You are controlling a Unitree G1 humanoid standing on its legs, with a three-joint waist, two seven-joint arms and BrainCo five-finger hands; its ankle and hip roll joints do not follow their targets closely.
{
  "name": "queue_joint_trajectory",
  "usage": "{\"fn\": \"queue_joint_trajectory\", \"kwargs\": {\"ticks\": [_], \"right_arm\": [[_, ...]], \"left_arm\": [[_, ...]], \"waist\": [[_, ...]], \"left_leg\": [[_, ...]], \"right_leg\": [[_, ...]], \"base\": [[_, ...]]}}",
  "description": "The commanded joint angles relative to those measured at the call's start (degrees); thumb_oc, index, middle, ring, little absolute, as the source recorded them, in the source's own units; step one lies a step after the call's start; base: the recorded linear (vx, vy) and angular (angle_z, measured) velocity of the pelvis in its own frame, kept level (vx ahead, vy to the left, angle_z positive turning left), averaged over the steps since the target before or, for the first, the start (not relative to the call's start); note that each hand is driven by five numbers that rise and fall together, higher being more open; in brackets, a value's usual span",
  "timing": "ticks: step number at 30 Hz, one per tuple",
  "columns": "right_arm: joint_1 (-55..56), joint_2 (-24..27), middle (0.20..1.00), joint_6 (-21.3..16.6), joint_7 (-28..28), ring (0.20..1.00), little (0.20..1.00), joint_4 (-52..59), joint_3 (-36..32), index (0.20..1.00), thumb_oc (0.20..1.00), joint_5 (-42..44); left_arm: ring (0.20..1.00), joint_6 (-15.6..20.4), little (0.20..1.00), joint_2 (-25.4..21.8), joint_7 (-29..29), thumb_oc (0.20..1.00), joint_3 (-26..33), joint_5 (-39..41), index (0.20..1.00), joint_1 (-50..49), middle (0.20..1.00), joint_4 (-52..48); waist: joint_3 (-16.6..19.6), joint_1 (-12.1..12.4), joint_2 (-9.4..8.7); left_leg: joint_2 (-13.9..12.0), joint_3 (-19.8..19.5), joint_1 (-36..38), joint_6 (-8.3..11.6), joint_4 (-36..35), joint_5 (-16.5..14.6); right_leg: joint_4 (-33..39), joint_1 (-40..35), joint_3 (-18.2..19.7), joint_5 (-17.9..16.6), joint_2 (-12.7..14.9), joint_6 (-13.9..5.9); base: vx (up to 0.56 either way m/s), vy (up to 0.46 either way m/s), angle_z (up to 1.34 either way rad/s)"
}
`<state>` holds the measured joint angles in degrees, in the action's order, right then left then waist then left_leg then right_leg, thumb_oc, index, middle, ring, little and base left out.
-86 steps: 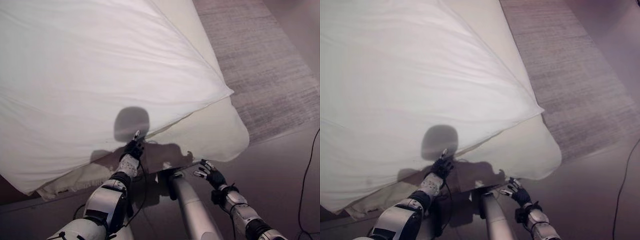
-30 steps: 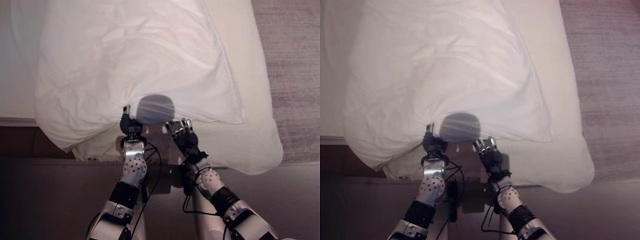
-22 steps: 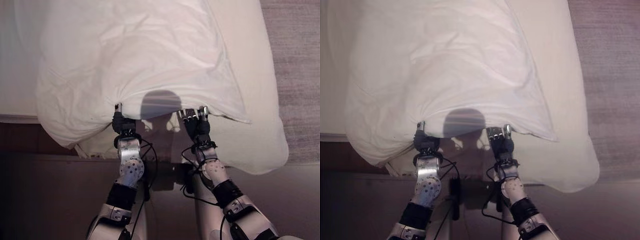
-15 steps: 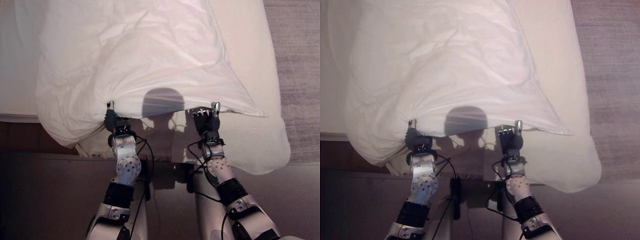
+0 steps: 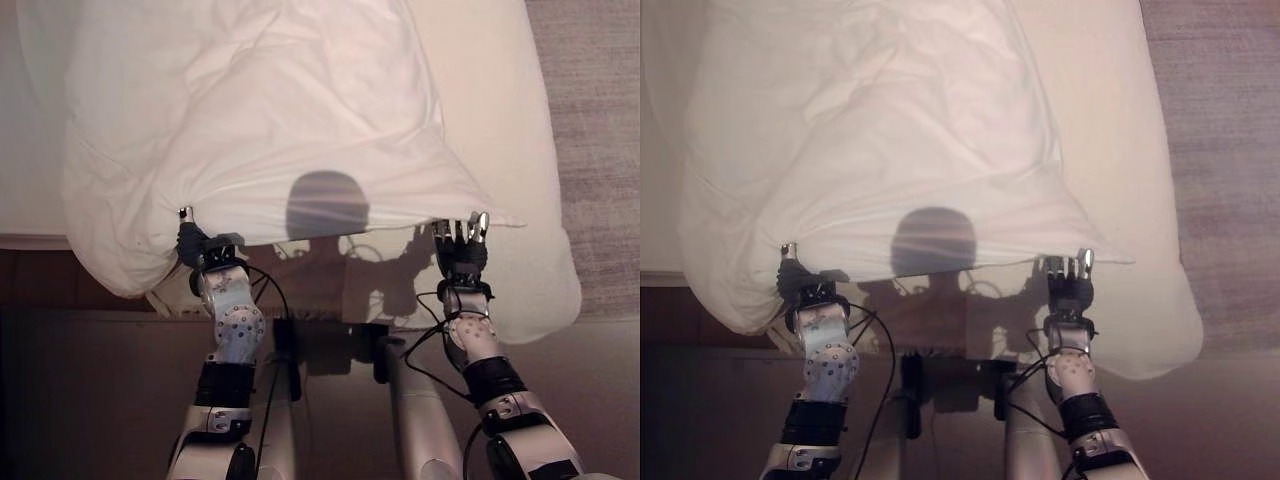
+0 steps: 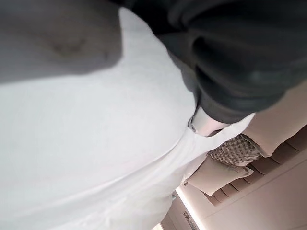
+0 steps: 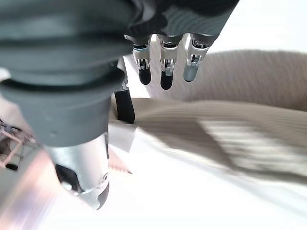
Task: Make the bed
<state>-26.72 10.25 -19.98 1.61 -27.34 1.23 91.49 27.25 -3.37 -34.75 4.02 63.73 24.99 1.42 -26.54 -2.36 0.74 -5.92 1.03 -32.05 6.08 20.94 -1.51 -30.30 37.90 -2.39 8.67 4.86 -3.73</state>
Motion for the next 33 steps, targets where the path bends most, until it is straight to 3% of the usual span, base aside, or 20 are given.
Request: {"fn": "queue_joint_trajectory", "kwargs": {"ticks": [1, 10, 18, 33], "right_arm": [[1.74, 1.36, 1.0, -0.21, 3.36, 1.0, 1.0, -0.52, -2.06, 1.0, 1.0, -3.76], [-0.3, 2.91, 1.0, 6.46, 8.45, 1.0, 1.0, -5.51, 4.25, 1.0, 1.0, -6.13], [1.1, 0.36, 1.0, 10.78, 7.29, 1.0, 1.0, -3.92, 12.43, 1.0, 1.0, -4.9], [5.28, -8.37, 1.0, 11.95, 0.78, 1.0, 1.0, -1.36, 22.79, 1.0, 1.0, -2.48]], "left_arm": [[0.2, 6.27, 0.2, -5.38, 0.5, 0.2, 6.07, -6.37, 0.2, -2.3, 0.2, -5.97], [0.2, 5.23, 0.2, -6.48, 1.51, 0.2, 4.37, -4.64, 0.2, -2.03, 0.2, -7.08], [0.2, 4.13, 0.2, -6.2, 3.12, 0.2, 1.88, -3.67, 0.2, -2.16, 0.2, -9.6], [0.2, 2.75, 0.2, -4.96, 7.57, 0.2, -5.79, -5.41, 0.2, -3.32, 0.2, -20.58]], "waist": [[6.97, 0.58, 1.24], [6.19, 1.25, 0.28], [5.16, 1.88, -0.14], [5.21, 2.95, 1.1]], "left_leg": [[3.15, 1.0, -5.03, -4.4, -0.45, 2.33], [3.05, 1.38, -4.78, -4.3, -0.33, 2.38], [3.19, 1.64, -4.06, -4.23, -0.41, 2.66], [3.76, 1.21, -3.58, -4.58, -1.44, 3.1]], "right_leg": [[5.91, 0.02, 0.5, -6.94, -2.17, -1.06], [5.81, 0.03, 0.59, -7.28, -2.15, -0.91], [5.69, -0.64, 0.62, -7.37, -2.06, -0.77], [6.36, -1.18, 0.31, -7.46, -1.72, -0.83]], "base": [[0.0, 0.0, 0.0], [0.0, 0.0, 0.0], [0.0, 0.0, 0.0], [0.0, 0.0, 0.0]]}}
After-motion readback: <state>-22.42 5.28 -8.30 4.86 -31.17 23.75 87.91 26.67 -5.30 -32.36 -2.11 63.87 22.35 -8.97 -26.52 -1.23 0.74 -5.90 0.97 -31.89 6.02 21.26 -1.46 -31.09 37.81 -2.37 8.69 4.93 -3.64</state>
